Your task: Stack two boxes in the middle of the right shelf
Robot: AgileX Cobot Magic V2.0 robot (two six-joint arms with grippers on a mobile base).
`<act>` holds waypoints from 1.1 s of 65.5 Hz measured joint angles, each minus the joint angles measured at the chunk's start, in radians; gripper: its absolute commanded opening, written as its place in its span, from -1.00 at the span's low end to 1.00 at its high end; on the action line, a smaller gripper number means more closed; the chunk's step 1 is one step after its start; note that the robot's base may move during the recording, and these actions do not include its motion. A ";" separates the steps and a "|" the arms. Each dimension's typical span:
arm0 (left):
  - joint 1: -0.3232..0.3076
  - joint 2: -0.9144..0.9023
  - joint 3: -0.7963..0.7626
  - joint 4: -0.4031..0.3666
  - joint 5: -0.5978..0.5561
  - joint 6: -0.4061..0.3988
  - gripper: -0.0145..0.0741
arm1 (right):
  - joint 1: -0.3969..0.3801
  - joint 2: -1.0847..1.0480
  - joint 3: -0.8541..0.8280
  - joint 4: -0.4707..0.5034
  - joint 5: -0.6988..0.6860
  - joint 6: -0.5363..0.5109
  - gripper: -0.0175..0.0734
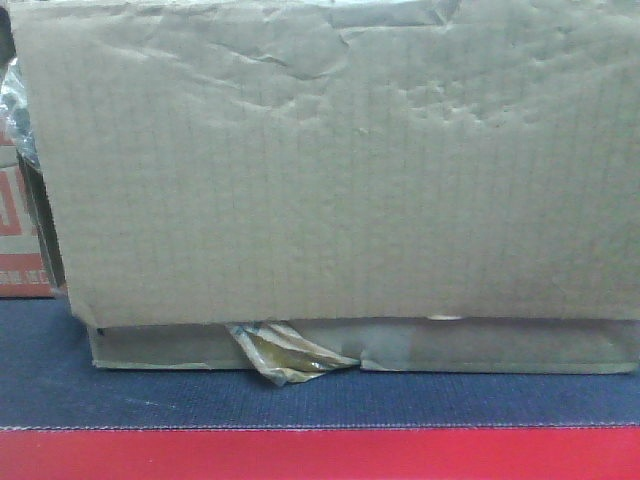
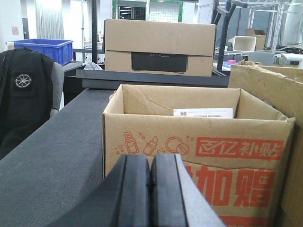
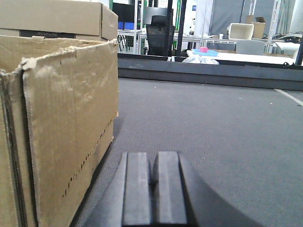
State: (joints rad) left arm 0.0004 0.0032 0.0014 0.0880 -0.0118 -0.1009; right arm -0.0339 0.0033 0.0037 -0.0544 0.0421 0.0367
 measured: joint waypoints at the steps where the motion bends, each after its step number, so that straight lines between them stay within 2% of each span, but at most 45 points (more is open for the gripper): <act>1: 0.000 0.000 0.000 0.000 0.000 0.000 -0.92 | 0.000 0.000 0.000 0.000 0.000 0.000 -0.97; 54: 0.000 0.000 0.000 0.000 0.000 0.000 -0.92 | 0.000 0.000 0.000 0.000 0.000 0.000 -0.97; 64: 0.000 0.000 0.000 0.081 -0.011 0.000 -0.92 | 0.000 0.000 0.000 0.000 0.000 0.000 -0.97; 72: 0.000 0.000 0.000 0.097 -0.053 0.000 -0.92 | 0.000 0.000 0.000 0.000 0.000 0.000 -0.97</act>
State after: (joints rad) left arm 0.0004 0.0032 0.0014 0.1854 -0.0646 -0.1009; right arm -0.0339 0.0033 0.0037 -0.0544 0.0421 0.0367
